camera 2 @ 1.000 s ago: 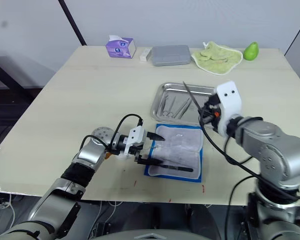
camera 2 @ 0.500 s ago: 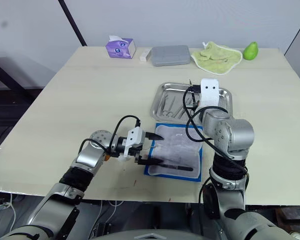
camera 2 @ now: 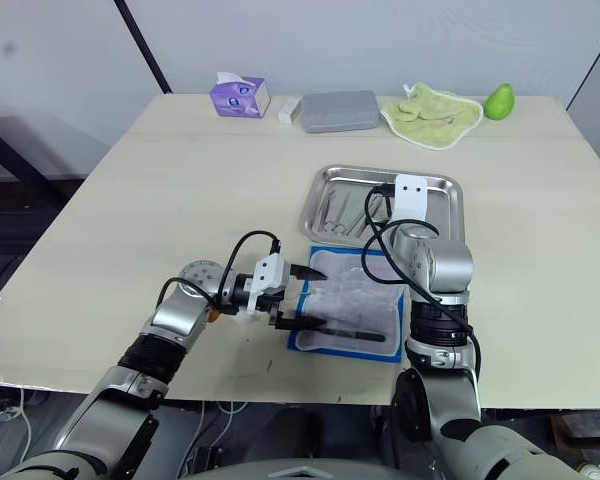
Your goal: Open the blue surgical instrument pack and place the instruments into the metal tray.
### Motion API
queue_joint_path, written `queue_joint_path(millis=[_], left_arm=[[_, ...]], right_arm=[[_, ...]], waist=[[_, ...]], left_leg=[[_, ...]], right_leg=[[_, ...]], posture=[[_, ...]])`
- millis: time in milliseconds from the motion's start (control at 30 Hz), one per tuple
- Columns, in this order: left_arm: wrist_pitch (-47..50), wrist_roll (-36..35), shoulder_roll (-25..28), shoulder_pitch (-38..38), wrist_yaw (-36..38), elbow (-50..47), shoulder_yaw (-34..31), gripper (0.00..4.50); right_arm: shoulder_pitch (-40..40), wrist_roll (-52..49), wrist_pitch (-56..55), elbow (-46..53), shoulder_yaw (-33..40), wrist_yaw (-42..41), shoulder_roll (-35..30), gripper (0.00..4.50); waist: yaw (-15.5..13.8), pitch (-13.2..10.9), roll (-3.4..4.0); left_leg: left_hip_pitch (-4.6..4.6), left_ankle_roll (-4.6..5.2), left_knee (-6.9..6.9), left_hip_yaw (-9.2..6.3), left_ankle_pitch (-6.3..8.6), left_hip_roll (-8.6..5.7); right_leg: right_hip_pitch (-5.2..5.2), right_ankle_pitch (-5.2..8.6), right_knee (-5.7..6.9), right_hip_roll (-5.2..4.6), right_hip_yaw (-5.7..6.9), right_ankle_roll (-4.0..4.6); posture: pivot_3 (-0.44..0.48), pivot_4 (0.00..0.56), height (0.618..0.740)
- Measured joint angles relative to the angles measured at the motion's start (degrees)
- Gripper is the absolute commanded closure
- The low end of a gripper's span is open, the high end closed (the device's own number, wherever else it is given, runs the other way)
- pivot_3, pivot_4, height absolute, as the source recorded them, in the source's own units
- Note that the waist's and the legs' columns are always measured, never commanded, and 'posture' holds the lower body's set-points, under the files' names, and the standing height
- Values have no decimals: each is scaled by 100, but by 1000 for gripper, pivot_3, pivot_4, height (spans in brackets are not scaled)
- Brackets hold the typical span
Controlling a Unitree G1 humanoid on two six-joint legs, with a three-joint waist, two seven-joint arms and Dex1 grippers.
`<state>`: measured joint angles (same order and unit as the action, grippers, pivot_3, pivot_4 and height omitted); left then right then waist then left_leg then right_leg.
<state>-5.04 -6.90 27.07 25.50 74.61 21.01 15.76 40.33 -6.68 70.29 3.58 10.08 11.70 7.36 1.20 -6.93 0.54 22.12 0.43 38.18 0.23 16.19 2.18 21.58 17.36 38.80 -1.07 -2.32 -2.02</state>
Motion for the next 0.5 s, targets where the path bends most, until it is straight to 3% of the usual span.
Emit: queue_joint_path(millis=[500], left_arm=[[-6, -76, 66, -101, 23, -32, -79, 0]], right_arm=[[177, 31, -364, -673, 19, 15, -64, 4463]], waist=[[97, 0, 0]], left_leg=[[-7, 0, -11, 7, 0, 4]], right_leg=[[0, 0, -1, 0, -8, 0]], posture=[[0, 150, 740]])
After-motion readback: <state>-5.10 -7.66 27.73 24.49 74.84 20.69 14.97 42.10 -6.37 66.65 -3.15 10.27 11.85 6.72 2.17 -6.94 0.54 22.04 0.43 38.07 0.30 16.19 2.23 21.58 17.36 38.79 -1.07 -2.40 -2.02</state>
